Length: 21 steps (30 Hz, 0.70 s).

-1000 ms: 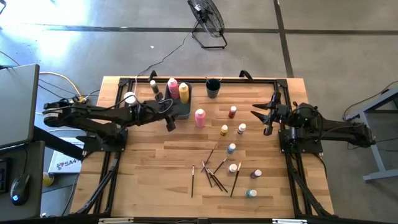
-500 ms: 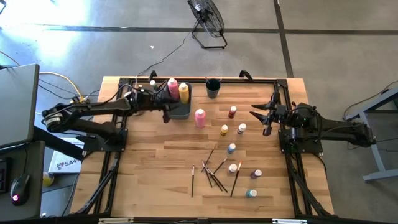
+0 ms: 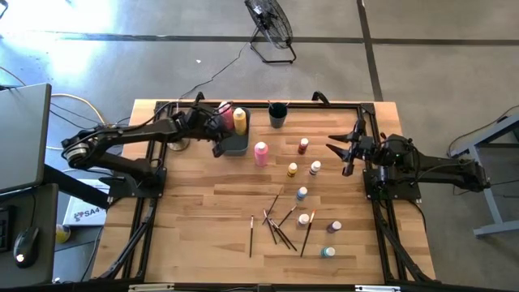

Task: Pick & Place Paint Supplies
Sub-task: Put the large pink paint bottle into the green bin

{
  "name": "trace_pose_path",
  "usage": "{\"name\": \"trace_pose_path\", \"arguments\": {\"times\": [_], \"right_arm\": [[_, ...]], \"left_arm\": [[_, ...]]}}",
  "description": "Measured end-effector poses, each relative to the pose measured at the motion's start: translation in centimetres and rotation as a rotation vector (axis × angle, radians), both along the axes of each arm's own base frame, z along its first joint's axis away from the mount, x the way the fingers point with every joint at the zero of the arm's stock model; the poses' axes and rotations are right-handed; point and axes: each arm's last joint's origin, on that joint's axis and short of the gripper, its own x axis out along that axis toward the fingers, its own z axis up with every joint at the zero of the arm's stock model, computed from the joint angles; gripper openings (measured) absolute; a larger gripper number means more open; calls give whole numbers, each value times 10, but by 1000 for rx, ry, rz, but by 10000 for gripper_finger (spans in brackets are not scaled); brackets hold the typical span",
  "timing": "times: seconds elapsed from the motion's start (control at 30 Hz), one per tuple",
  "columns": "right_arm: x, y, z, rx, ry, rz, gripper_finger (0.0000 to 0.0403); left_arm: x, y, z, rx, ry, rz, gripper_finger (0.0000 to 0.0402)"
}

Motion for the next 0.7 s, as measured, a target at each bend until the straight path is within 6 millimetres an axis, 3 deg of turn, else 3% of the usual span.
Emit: {"name": "trace_pose_path", "arguments": {"times": [0.7], "right_arm": [[0,-1,0,8,-1,-37,121]], "left_arm": [[36,24,-24,-4,130,83,1]]}}
